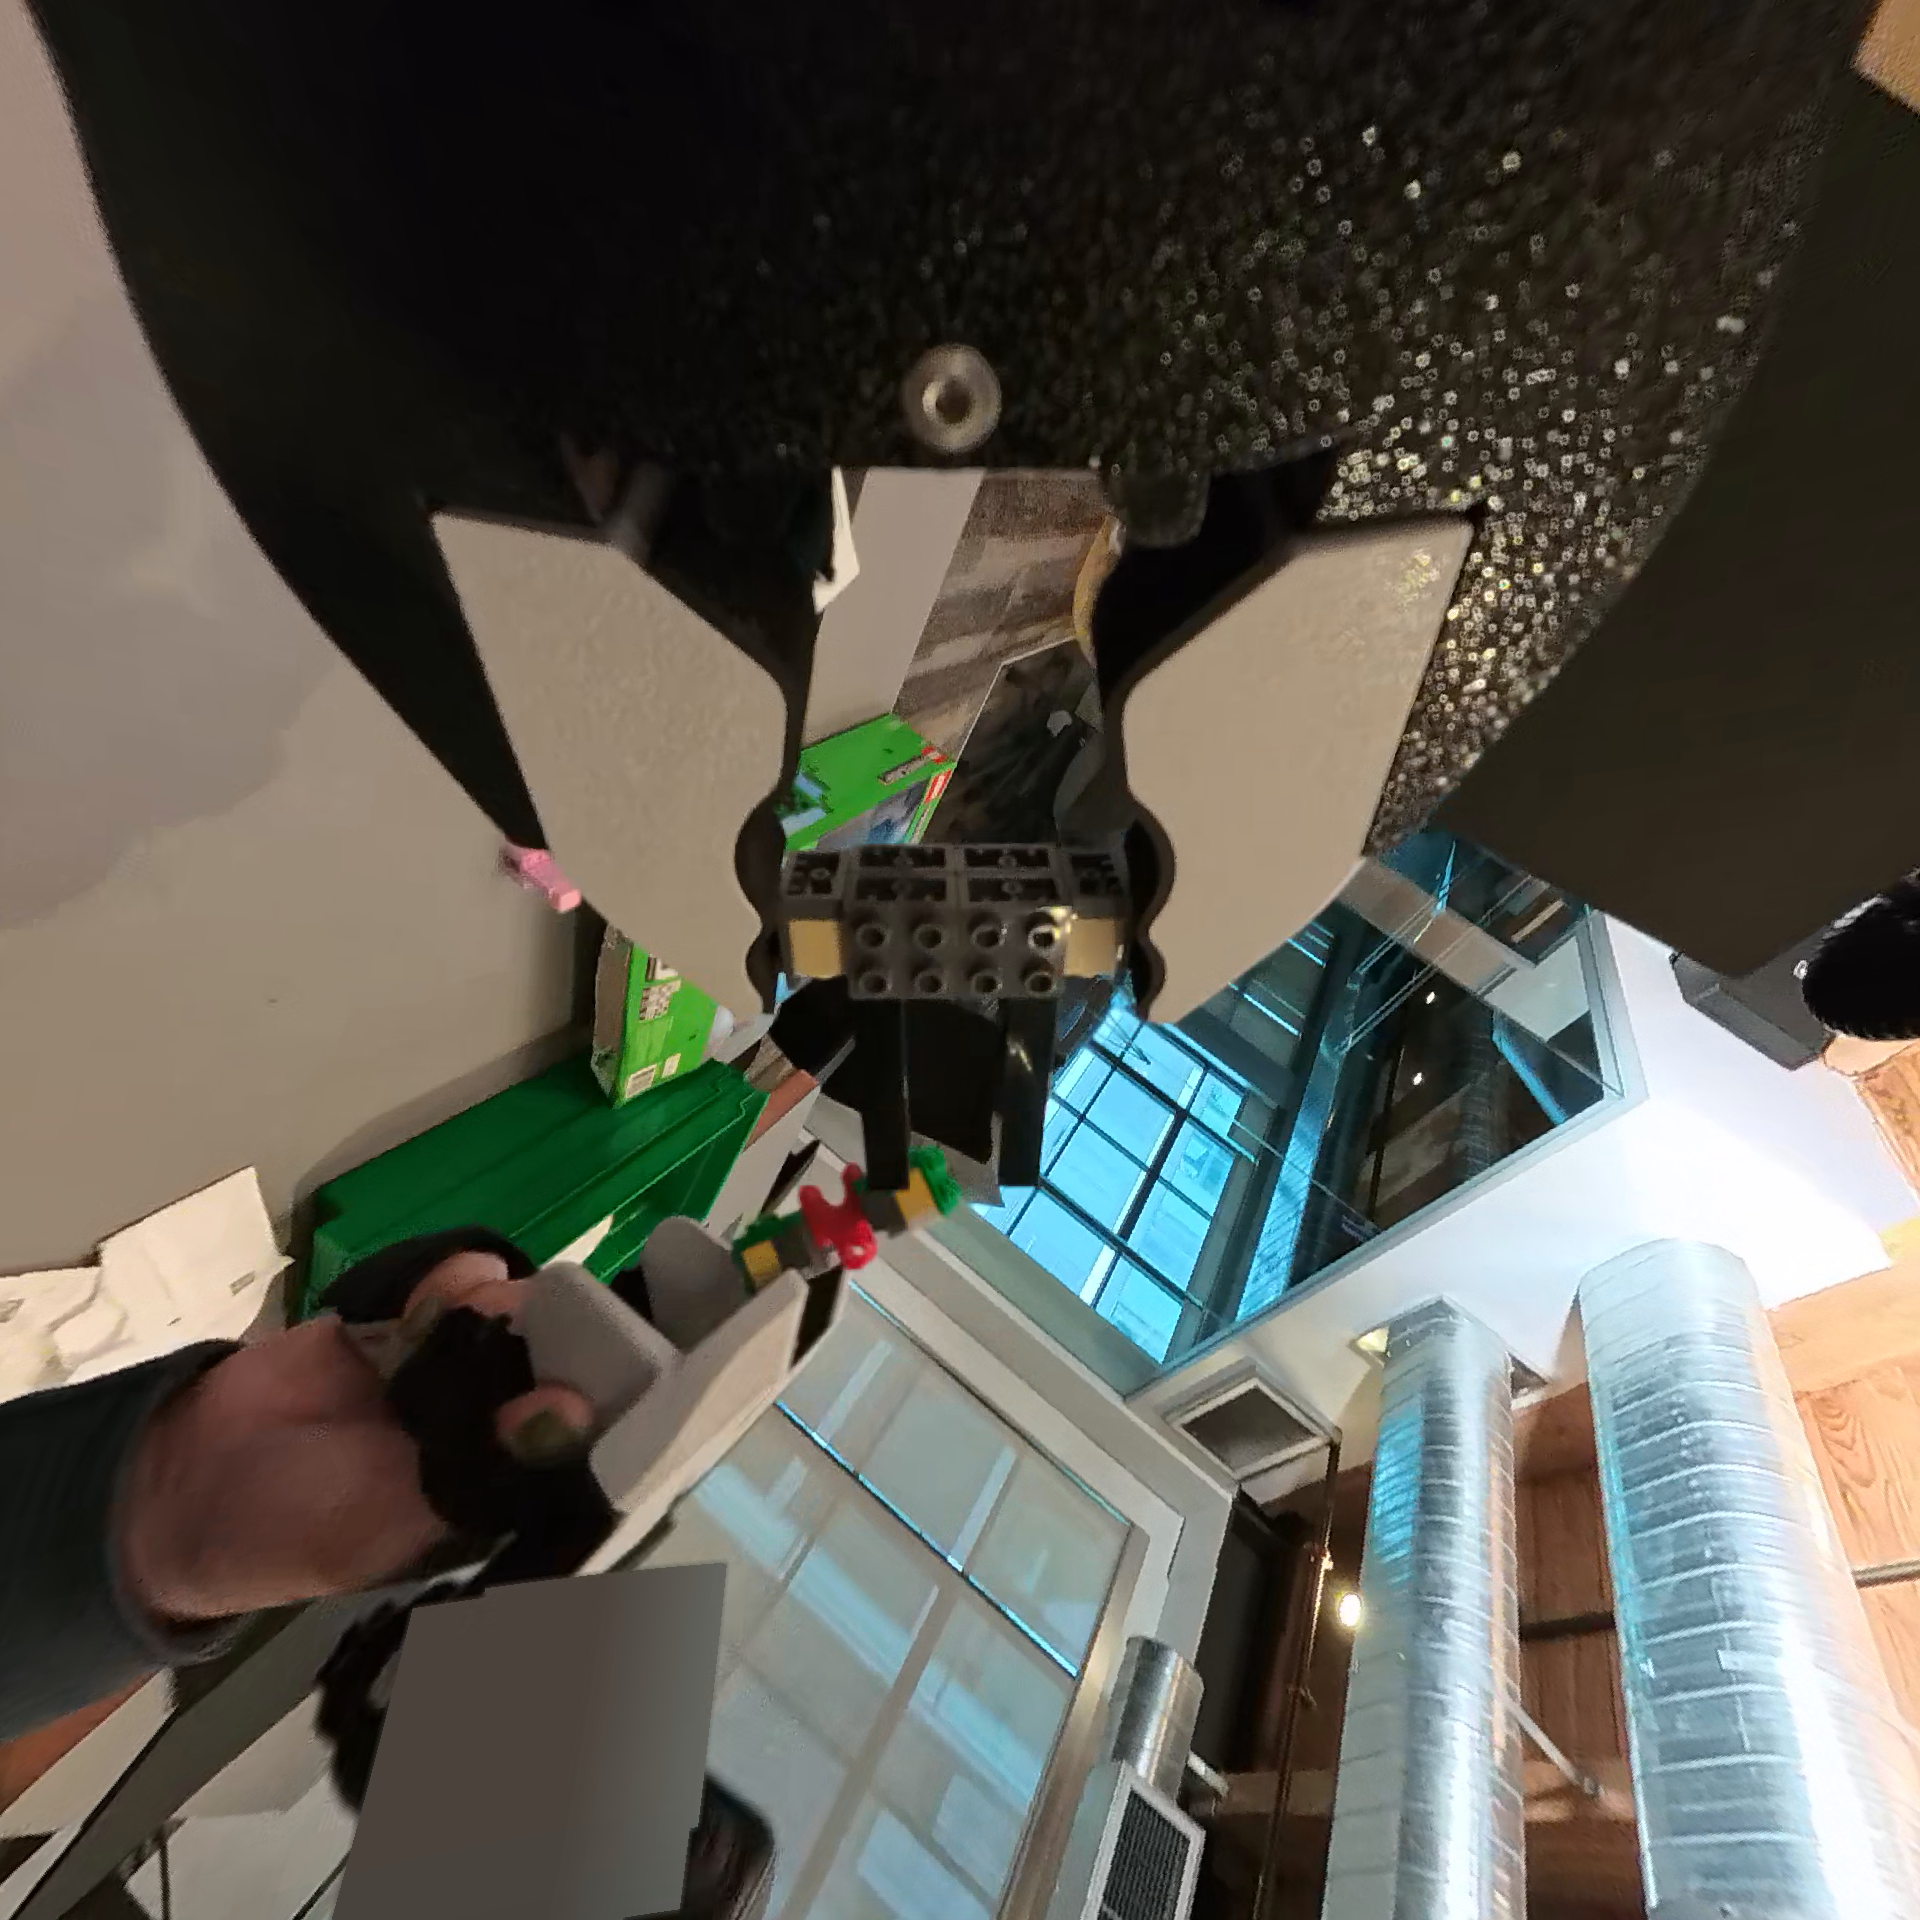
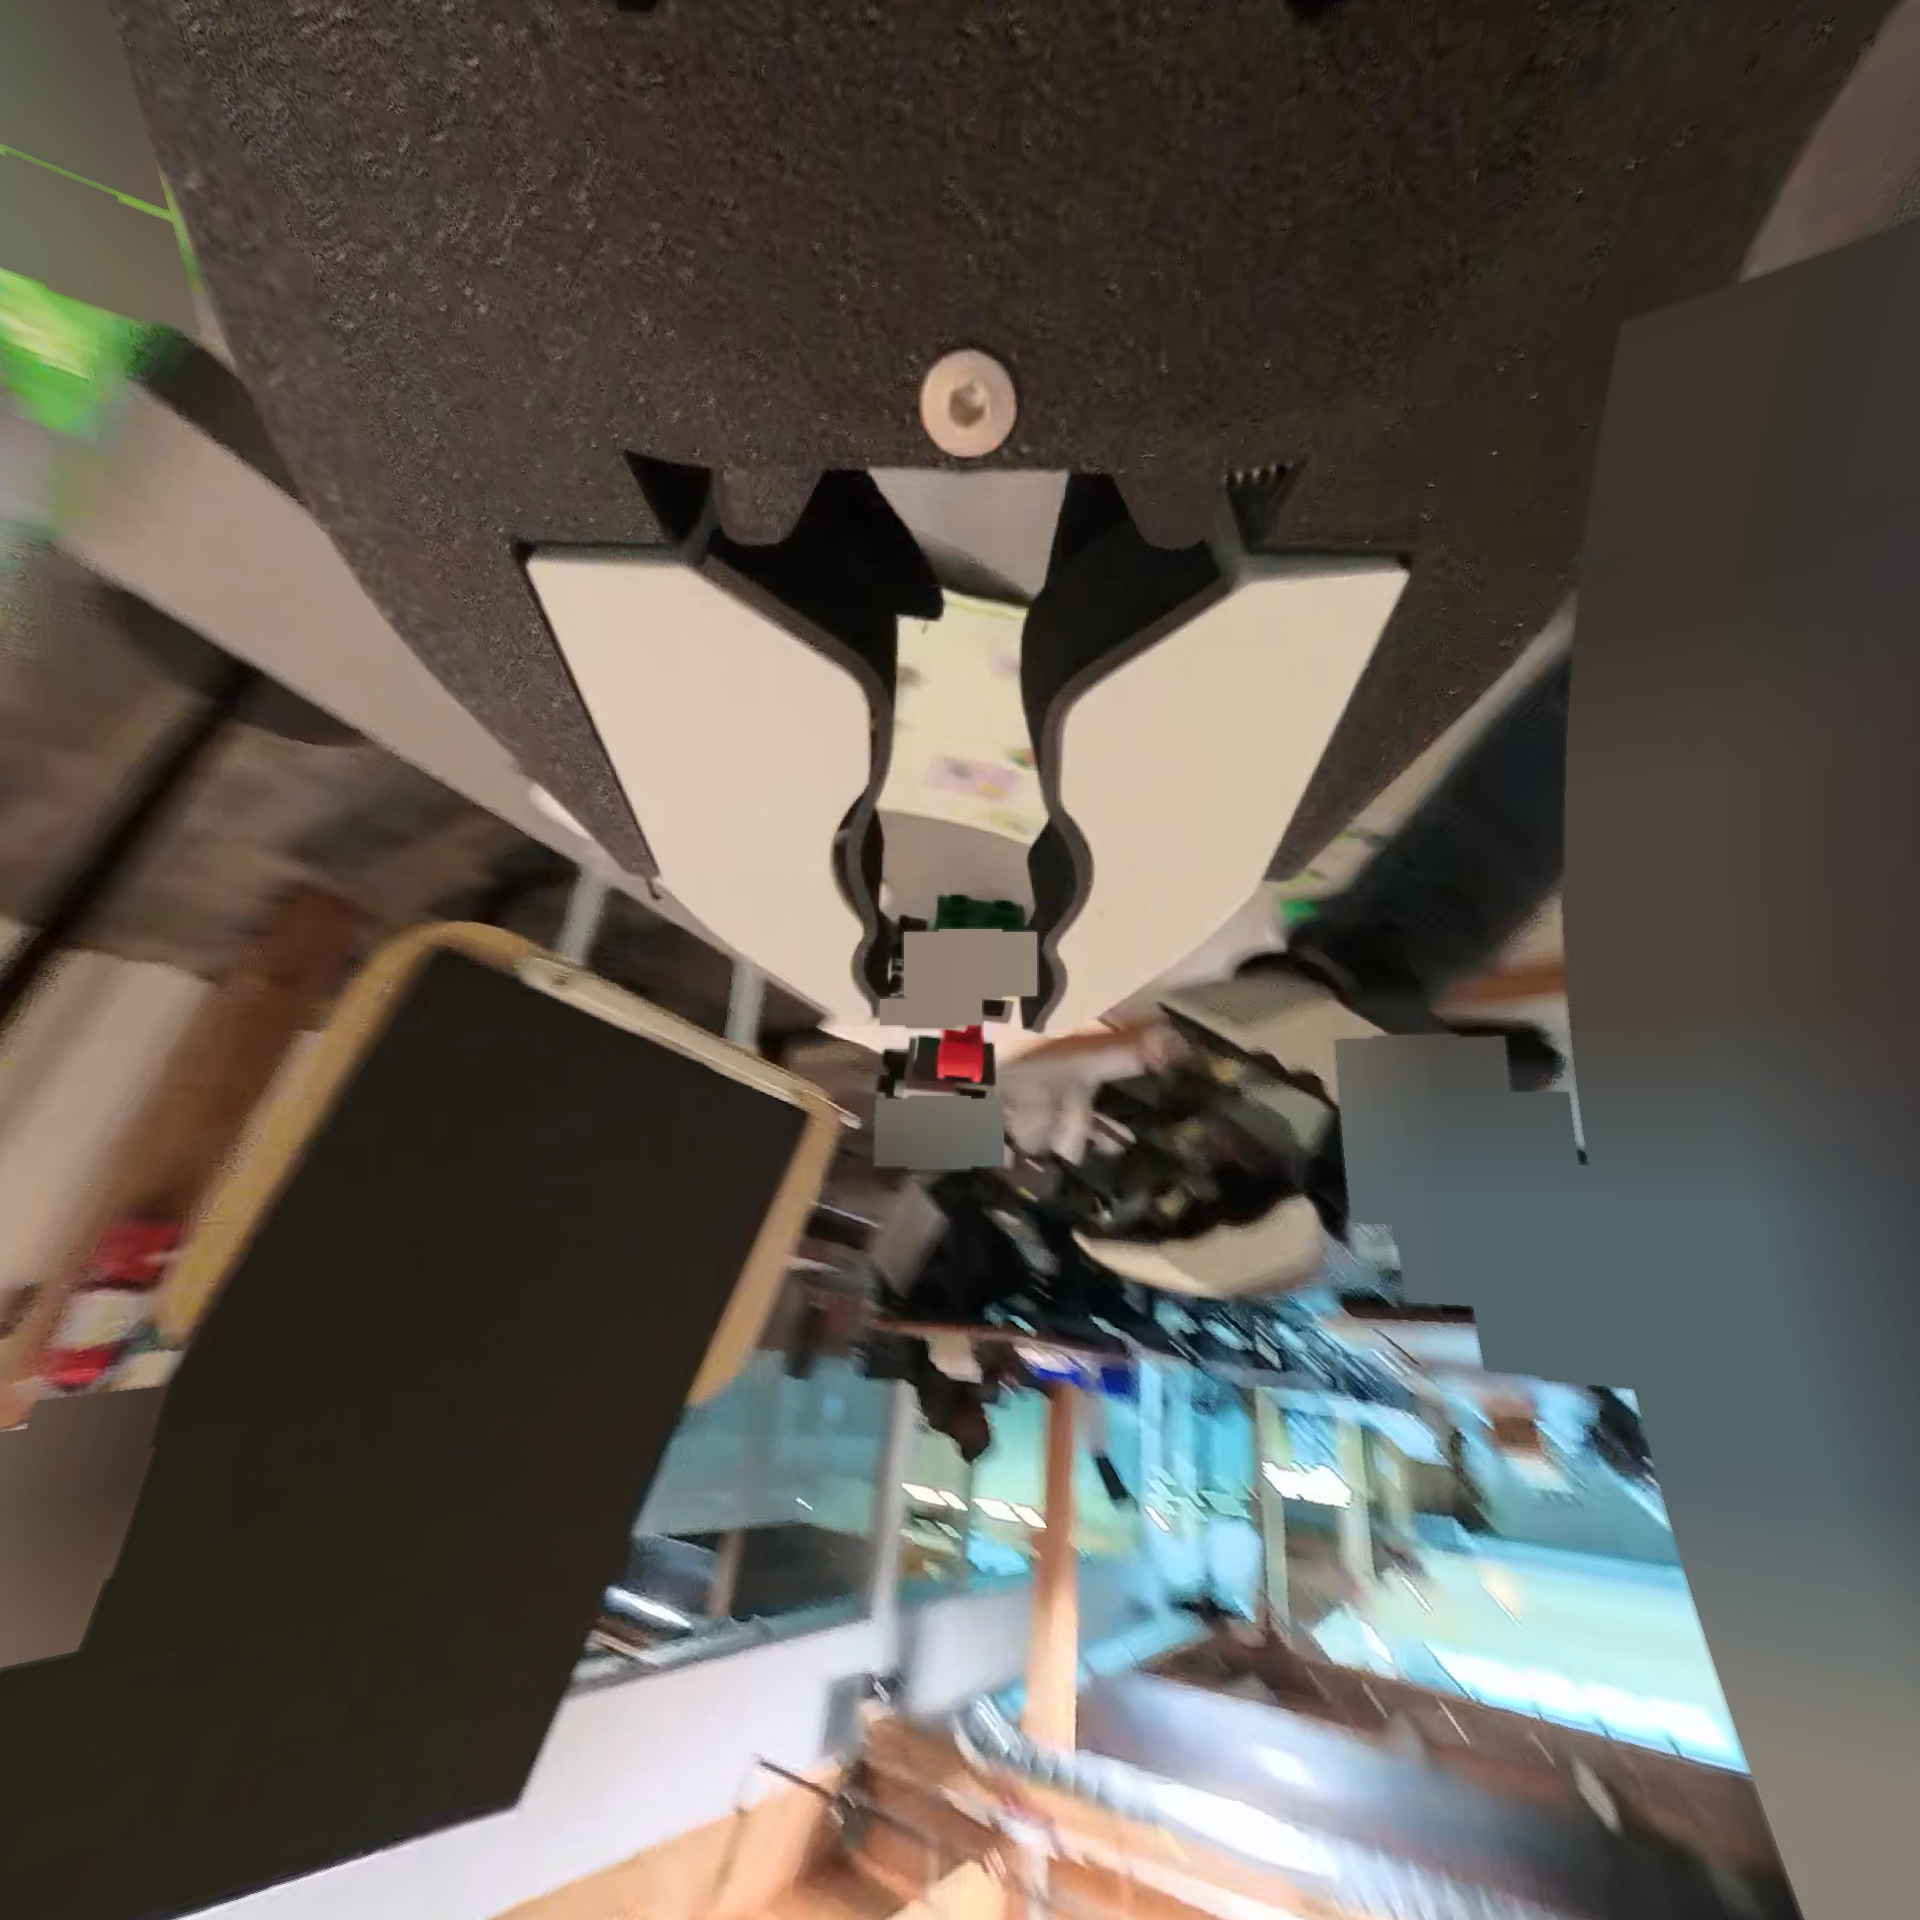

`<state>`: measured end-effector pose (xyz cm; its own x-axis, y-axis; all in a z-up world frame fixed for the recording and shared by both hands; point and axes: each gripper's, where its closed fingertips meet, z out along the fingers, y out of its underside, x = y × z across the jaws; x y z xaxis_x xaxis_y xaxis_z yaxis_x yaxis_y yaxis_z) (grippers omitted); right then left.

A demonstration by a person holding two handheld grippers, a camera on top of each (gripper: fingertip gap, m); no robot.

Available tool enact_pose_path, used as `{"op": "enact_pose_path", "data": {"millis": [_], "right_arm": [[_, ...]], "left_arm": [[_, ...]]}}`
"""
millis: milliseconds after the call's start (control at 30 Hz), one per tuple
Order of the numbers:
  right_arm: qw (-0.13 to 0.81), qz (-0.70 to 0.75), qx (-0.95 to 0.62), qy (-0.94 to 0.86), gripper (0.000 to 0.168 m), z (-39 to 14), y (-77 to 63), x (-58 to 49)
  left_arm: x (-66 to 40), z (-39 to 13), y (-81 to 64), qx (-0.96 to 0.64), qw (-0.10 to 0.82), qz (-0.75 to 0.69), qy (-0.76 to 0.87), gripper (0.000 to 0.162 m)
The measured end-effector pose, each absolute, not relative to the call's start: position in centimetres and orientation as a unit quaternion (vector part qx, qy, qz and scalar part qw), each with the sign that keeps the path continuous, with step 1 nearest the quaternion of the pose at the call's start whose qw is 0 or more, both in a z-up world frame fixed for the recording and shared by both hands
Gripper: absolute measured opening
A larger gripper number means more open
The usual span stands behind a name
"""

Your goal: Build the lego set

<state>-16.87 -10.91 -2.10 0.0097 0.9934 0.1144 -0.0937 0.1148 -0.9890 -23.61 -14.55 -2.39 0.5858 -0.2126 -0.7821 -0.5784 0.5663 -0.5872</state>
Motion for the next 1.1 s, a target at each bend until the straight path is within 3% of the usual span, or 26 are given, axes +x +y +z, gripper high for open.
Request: {"op": "enact_pose_path", "data": {"millis": [233, 533, 633, 1000, 1100], "right_arm": [[0.602, 0.3, -0.451, -0.587, 0.024, -5.8, -9.9, -17.8], [0.428, 0.209, -0.501, -0.723, 0.024, -21.8, -9.2, -16.5], [0.41, 0.158, -0.485, -0.756, 0.024, -24.9, -9.1, -15.3], [0.476, -0.052, -0.252, -0.841, 0.025, -27.8, -9.0, -14.1], [0.489, -0.037, -0.237, -0.839, 0.044, -27.3, -9.7, -14.1]], "left_arm": [[-24.8, -2.8, -14.1, -0.468, 0.763, 0.123, 0.429, 0.064], [-24.9, -3.8, -13.3, -0.489, 0.745, 0.125, 0.436, 0.064], [-24.7, -4.3, -13.0, -0.496, 0.737, 0.125, 0.441, 0.064], [-24.6, -4.8, -12.7, -0.504, 0.728, 0.125, 0.448, 0.064], [-24.6, -4.8, -12.6, -0.504, 0.728, 0.123, 0.448, 0.064]]}}
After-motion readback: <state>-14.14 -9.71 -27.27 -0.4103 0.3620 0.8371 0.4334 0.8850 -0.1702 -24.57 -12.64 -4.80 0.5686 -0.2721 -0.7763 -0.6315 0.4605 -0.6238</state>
